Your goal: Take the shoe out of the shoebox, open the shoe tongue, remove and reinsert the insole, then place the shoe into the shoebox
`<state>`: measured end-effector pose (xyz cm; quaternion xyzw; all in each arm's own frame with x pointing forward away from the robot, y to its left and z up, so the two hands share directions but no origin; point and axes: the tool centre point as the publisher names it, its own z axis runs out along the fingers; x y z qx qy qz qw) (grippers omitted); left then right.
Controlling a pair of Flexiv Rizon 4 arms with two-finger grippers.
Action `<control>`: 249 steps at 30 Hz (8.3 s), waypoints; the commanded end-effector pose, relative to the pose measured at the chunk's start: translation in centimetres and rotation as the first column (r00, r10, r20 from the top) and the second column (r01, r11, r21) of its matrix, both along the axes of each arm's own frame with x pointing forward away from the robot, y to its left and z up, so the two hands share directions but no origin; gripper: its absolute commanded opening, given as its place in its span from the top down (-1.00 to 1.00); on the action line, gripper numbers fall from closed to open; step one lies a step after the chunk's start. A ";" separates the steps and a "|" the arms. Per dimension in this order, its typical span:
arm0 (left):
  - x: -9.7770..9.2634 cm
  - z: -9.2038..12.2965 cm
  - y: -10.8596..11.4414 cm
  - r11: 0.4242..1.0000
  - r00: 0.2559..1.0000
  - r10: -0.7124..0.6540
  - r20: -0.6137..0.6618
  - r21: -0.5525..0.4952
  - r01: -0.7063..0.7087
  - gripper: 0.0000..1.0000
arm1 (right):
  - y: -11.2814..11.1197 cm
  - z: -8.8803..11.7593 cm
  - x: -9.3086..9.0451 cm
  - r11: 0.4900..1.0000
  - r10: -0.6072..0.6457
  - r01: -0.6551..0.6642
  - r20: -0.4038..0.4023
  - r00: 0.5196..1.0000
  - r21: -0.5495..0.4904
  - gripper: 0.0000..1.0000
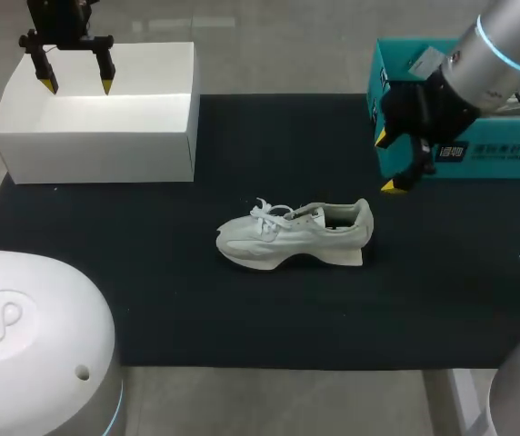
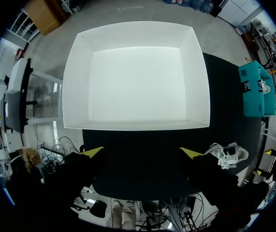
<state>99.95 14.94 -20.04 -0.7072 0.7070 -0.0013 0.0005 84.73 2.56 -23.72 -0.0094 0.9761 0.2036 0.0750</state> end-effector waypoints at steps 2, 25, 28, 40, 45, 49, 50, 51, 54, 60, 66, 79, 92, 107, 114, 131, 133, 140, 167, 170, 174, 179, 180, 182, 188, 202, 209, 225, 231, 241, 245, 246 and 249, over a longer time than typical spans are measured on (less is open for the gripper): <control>0.0 0.0 0.0 1.000 1.000 0.000 -0.001 0.001 0.000 -1.00 | -0.2 -0.2 -0.1 1.000 0.003 -0.003 0.005 1.000 0.024 -1.00; 0.0 0.0 0.0 1.000 1.000 0.000 -0.001 0.001 0.000 -1.00 | -1.3 -6.3 -1.4 0.991 -0.009 0.023 -0.103 0.995 0.131 -1.00; 0.0 0.0 0.0 1.000 1.000 0.000 -0.001 0.001 0.000 -1.00 | -1.7 -7.4 -1.8 0.988 -0.031 0.047 -0.114 0.993 0.144 -1.00; 0.0 0.0 0.0 1.000 1.000 0.000 -0.001 0.001 0.000 -1.00 | -1.9 -10.6 -2.9 0.978 -0.089 0.117 -0.158 0.983 0.175 -1.00; 0.0 0.0 0.0 1.000 1.000 0.000 -0.001 0.001 0.000 -1.00 | -1.6 -10.6 -2.8 0.972 -0.101 0.129 -0.148 0.984 0.195 -1.00; 0.0 0.0 0.0 1.000 1.000 0.000 -0.001 0.001 0.000 -1.00 | -1.0 -11.0 -3.0 0.973 -0.090 0.119 -0.150 0.985 0.199 -1.00; 0.0 0.0 0.0 1.000 1.000 0.000 -0.001 0.001 0.000 -1.00 | -0.9 -11.2 -3.1 0.972 -0.091 0.120 -0.150 0.985 0.201 -1.00; 0.0 0.0 0.0 1.000 1.000 0.000 -0.001 0.001 0.000 -1.00 | -0.8 -11.4 -3.2 0.970 -0.096 0.126 -0.145 0.985 0.207 -1.00; 0.0 0.0 0.0 1.000 1.000 0.000 -0.001 0.001 0.000 -1.00 | -0.7 -12.0 -3.4 0.964 -0.118 0.144 -0.123 0.985 0.225 -1.00; 0.0 0.0 0.0 1.000 1.000 0.000 -0.001 0.001 0.000 -1.00 | -1.1 -13.6 -2.8 0.953 -0.149 0.170 -0.102 0.984 0.251 -1.00; 0.0 0.0 0.0 1.000 1.000 0.000 -0.001 0.001 0.000 -1.00 | -1.3 -15.3 -1.3 0.944 -0.120 0.146 -0.105 0.987 0.294 -1.00; 0.0 0.0 0.0 1.000 1.000 0.000 -0.001 0.001 0.000 -1.00 | 0.3 -17.3 0.3 0.942 -0.079 0.122 -0.146 0.986 0.313 -1.00; 0.0 0.0 0.0 1.000 1.000 0.000 -0.001 0.001 0.000 -1.00 | 2.4 -18.4 0.2 0.932 -0.050 0.102 -0.154 0.987 0.348 -1.00; 0.0 0.0 0.0 1.000 1.000 0.000 -0.001 0.001 0.000 -1.00 | 3.6 -19.7 1.0 0.924 -0.021 0.082 -0.164 0.986 0.373 -1.00; 0.0 0.0 0.0 1.000 1.000 0.000 -0.001 0.001 0.000 -1.00 | 4.7 -20.3 1.1 0.920 0.006 0.064 -0.176 0.984 0.386 -1.00; 0.0 0.0 0.0 1.000 1.000 0.000 -0.001 0.001 0.000 -1.00 | 5.3 -20.7 1.0 0.918 0.032 0.047 -0.192 0.981 0.394 1.00; 0.0 0.0 0.0 1.000 1.000 0.000 -0.001 0.001 0.000 -1.00 | 5.3 -20.7 1.0 0.918 0.032 0.047 -0.192 0.981 0.394 1.00; 0.0 0.0 0.0 1.000 1.000 0.000 -0.001 0.001 0.000 -1.00 | 5.3 -20.7 1.0 0.918 0.032 0.047 -0.192 0.981 0.394 1.00; 0.0 0.0 0.0 1.000 1.000 0.000 -0.001 0.001 0.000 -1.00 | 5.3 -20.7 1.0 0.918 0.032 0.047 -0.192 0.981 0.394 1.00; 0.0 0.0 0.0 1.000 1.000 0.000 -0.001 0.001 0.000 -1.00 | 5.3 -20.7 1.0 0.918 0.032 0.047 -0.192 0.981 0.394 1.00; 0.0 0.0 0.0 1.000 1.000 0.000 -0.001 0.001 0.000 -1.00 | 5.3 -20.7 1.0 0.918 0.032 0.047 -0.192 0.981 0.394 1.00; 0.0 0.0 0.0 1.000 1.000 0.000 -0.001 0.001 0.000 -1.00 | 5.3 -20.7 1.0 0.918 0.032 0.047 -0.192 0.981 0.394 1.00; 0.0 0.0 0.0 1.000 1.000 0.000 -0.001 0.001 0.000 -1.00 | 5.3 -20.7 1.0 0.918 0.032 0.047 -0.192 0.981 0.394 1.00; 0.0 0.0 0.0 1.000 1.000 0.000 -0.001 0.001 0.000 -1.00 | 5.3 -20.7 1.0 0.918 0.032 0.047 -0.192 0.981 0.394 1.00; -2.8 1.5 -0.1 0.993 0.994 0.113 0.012 -0.042 -0.112 -1.00 | 5.3 -20.7 1.0 0.918 0.032 0.047 -0.192 0.981 0.394 1.00; -11.1 0.3 -8.0 0.985 0.986 0.147 0.078 0.075 -0.153 -1.00 | 5.3 -20.7 1.0 0.918 0.032 0.047 -0.192 0.981 0.394 1.00; -13.7 -1.3 -12.2 0.996 0.996 0.064 0.058 0.064 -0.068 -1.00 | 5.3 -20.7 1.0 0.918 0.032 0.047 -0.192 0.981 0.394 1.00; -17.2 -4.5 -24.2 0.981 0.979 -0.184 0.089 0.080 0.177 -1.00 | 5.3 -20.7 1.0 0.918 0.032 0.047 -0.192 0.981 0.394 1.00; -16.8 -5.7 -27.4 0.975 0.974 -0.210 0.082 0.090 0.202 -1.00 | 5.3 -20.7 1.0 0.918 0.032 0.047 -0.192 0.981 0.394 1.00; -16.6 -7.5 -33.7 0.968 0.967 -0.242 0.083 0.089 0.235 -1.00 | 5.3 -20.7 1.0 0.918 0.032 0.047 -0.192 0.981 0.394 1.00; -16.5 -8.9 -35.6 0.964 0.963 -0.256 0.084 0.094 0.248 -1.00 | 5.3 -20.7 1.0 0.918 0.032 0.047 -0.192 0.981 0.394 1.00; -16.4 -9.4 -36.1 0.964 0.963 -0.258 0.083 0.095 0.250 -1.00 | 5.3 -20.7 1.0 0.918 0.032 0.047 -0.192 0.981 0.394 1.00; -15.9 -10.8 -37.3 0.962 0.962 -0.262 0.074 0.094 0.255 -1.00 | 5.3 -20.7 1.0 0.918 0.032 0.047 -0.192 0.981 0.394 1.00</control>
